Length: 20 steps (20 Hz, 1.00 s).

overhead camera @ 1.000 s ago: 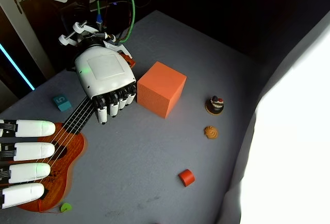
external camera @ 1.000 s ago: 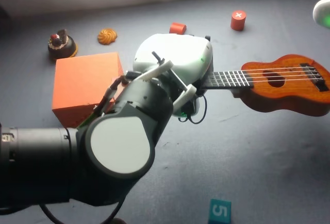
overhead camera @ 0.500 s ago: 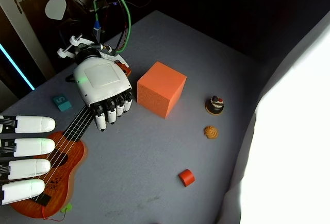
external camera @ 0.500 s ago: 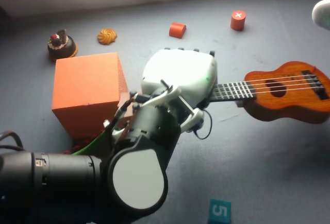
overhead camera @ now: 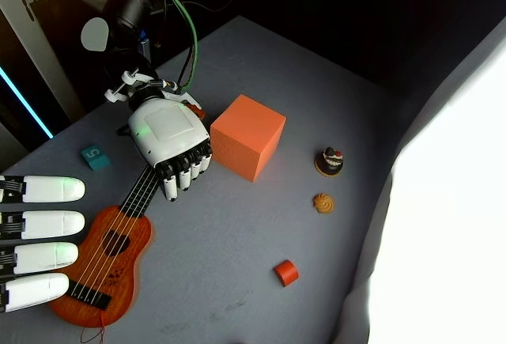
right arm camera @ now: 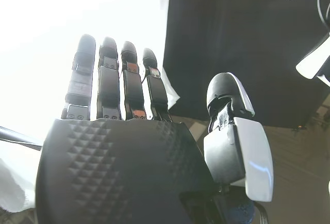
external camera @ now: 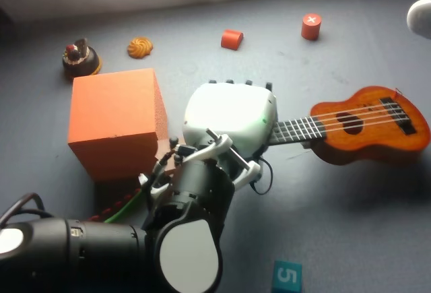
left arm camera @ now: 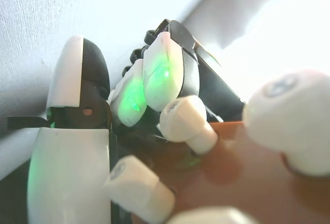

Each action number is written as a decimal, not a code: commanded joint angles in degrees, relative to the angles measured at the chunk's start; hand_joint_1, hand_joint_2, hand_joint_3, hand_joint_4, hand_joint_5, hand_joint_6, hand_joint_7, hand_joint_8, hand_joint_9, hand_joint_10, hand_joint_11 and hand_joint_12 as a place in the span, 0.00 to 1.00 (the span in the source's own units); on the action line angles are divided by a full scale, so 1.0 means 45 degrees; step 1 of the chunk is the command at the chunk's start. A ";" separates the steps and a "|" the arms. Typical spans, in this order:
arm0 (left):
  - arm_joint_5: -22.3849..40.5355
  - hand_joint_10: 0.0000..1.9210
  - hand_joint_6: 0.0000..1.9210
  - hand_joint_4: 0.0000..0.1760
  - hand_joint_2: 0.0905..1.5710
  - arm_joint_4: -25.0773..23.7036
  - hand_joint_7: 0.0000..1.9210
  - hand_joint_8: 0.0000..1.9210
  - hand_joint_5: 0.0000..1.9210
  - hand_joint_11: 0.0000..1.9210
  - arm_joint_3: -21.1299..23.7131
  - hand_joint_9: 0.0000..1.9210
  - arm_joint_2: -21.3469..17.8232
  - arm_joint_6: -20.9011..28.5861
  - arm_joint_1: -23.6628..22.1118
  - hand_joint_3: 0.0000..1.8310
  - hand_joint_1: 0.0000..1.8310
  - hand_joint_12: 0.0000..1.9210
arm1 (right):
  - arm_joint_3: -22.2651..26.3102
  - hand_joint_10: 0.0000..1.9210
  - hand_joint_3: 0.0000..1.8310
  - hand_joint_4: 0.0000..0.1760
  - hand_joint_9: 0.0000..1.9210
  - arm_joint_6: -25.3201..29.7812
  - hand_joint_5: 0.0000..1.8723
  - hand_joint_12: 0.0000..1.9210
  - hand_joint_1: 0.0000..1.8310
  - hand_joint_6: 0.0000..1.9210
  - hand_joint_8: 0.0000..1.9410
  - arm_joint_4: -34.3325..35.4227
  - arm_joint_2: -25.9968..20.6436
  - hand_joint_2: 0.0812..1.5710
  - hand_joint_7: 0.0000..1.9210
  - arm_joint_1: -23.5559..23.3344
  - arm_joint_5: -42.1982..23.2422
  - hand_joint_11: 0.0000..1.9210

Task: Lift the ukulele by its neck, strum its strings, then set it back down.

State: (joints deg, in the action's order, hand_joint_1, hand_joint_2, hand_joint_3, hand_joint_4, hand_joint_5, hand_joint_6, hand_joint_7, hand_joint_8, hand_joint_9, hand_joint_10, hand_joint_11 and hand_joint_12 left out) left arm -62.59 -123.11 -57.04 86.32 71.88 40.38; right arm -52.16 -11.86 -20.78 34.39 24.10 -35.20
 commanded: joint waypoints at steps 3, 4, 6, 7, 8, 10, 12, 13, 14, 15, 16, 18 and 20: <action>-0.1004 1.00 1.00 0.46 0.76 -0.1252 0.75 1.00 0.67 0.81 -0.0143 0.80 0.0258 0.0023 0.0041 0.00 0.83 1.00 | 0.0016 0.00 0.00 0.00 0.10 0.0114 0.12 0.26 0.04 0.00 0.00 0.0437 -0.0072 0.81 0.10 -0.0198 -0.1453 0.00; -0.1027 1.00 1.00 0.49 0.76 -0.1252 0.74 1.00 0.66 0.80 -0.0179 0.79 0.0331 0.0023 0.0088 0.00 0.84 1.00 | 0.0016 0.00 0.00 0.00 0.10 0.0114 0.12 0.24 0.04 0.00 0.00 0.0437 -0.0071 0.81 0.10 -0.0198 -0.1454 0.00; -0.1062 1.00 1.00 0.55 0.76 -0.1252 0.71 1.00 0.64 0.76 -0.0246 0.76 0.0448 0.0023 0.0180 0.00 0.84 1.00 | 0.0016 0.00 0.00 0.00 0.10 0.0114 0.11 0.23 0.06 0.00 0.00 0.0437 -0.0069 0.80 0.10 -0.0198 -0.1456 0.00; -0.1066 1.00 1.00 0.57 0.77 -0.1252 0.70 1.00 0.63 0.76 -0.0293 0.76 0.0501 0.0023 0.0223 0.00 0.84 1.00 | 0.0016 0.00 0.00 0.00 0.10 0.0114 0.12 0.24 0.06 0.00 0.00 0.0437 -0.0069 0.80 0.10 -0.0200 -0.1457 0.00; -0.1068 1.00 1.00 0.60 0.77 -0.1252 0.69 1.00 0.62 0.74 -0.0351 0.75 0.0556 0.0023 0.0255 0.00 0.83 1.00 | 0.0016 0.01 0.00 0.00 0.11 0.0114 0.13 0.28 0.06 0.00 0.00 0.0437 -0.0068 0.80 0.11 -0.0200 -0.1457 0.00; -0.1065 1.00 1.00 0.64 0.77 -0.1251 0.68 1.00 0.61 0.71 -0.0512 0.74 0.0693 0.0023 0.0298 0.00 0.82 1.00 | 0.0016 0.00 0.00 0.00 0.11 0.0115 0.12 0.28 0.05 0.00 0.00 0.0435 -0.0066 0.80 0.11 -0.0205 -0.1461 0.00; -0.1045 1.00 1.00 0.67 0.77 -0.1251 0.67 1.00 0.61 0.69 -0.0609 0.73 0.0781 0.0046 0.0326 0.00 0.80 1.00 | 0.0016 0.00 0.00 0.00 0.11 0.0115 0.12 0.27 0.06 0.00 0.00 0.0435 -0.0063 0.80 0.11 -0.0206 -0.1461 0.00; -0.0996 1.00 1.00 0.69 0.77 -0.1251 0.66 1.00 0.61 0.68 -0.0640 0.72 0.0799 0.0051 0.0339 0.00 0.80 1.00 | 0.0016 0.00 0.00 0.00 0.10 0.0115 0.12 0.25 0.05 0.00 0.00 0.0435 -0.0063 0.80 0.10 -0.0206 -0.1462 0.00; -0.0982 1.00 1.00 0.70 0.77 -0.1251 0.66 1.00 0.61 0.68 -0.0657 0.71 0.0812 0.0051 0.0370 0.00 0.80 1.00 | 0.0018 0.00 0.00 0.00 0.10 0.0115 0.12 0.25 0.05 0.00 0.00 0.0435 -0.0061 0.80 0.10 -0.0206 -0.1463 0.00; -0.0971 1.00 1.00 0.71 0.76 -0.1252 0.65 1.00 0.59 0.67 -0.0664 0.70 0.0818 0.0050 0.0400 0.00 0.79 1.00 | 0.0018 0.01 0.00 0.00 0.11 0.0118 0.13 0.30 0.07 0.01 0.00 0.0435 -0.0061 0.79 0.12 -0.0206 -0.1466 0.00; -0.0971 1.00 1.00 0.70 0.76 -0.1256 0.63 1.00 0.56 0.65 -0.0668 0.68 0.0821 0.0045 0.0442 0.00 0.78 1.00 | 0.0018 0.00 0.00 0.00 0.11 0.0118 0.13 0.30 0.07 0.00 0.00 0.0435 -0.0061 0.79 0.12 -0.0206 -0.1467 0.00; -0.0971 1.00 0.70 0.00 0.66 -0.1267 0.42 0.95 0.39 0.55 -0.0669 0.53 0.0822 0.0042 0.0520 0.23 0.65 1.00 | 0.0018 0.00 0.00 0.00 0.11 0.0119 0.12 0.24 0.05 0.00 0.00 0.0435 -0.0061 0.80 0.11 -0.0206 -0.1471 0.00; -0.0940 0.99 0.63 0.00 0.68 -0.1267 0.38 0.88 0.40 0.44 -0.0673 0.41 0.0821 0.0042 0.0559 0.17 0.65 1.00 | 0.0018 0.00 0.00 0.00 0.12 0.0119 0.12 0.27 0.05 0.00 0.00 0.0435 -0.0061 0.80 0.11 -0.0206 -0.1471 0.00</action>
State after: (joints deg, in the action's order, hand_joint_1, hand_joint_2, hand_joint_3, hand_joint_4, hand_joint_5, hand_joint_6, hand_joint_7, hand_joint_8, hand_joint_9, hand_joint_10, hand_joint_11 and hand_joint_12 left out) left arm -62.83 -123.83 -59.92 89.84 72.10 43.05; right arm -52.16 -11.86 -20.78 34.39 24.10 -35.33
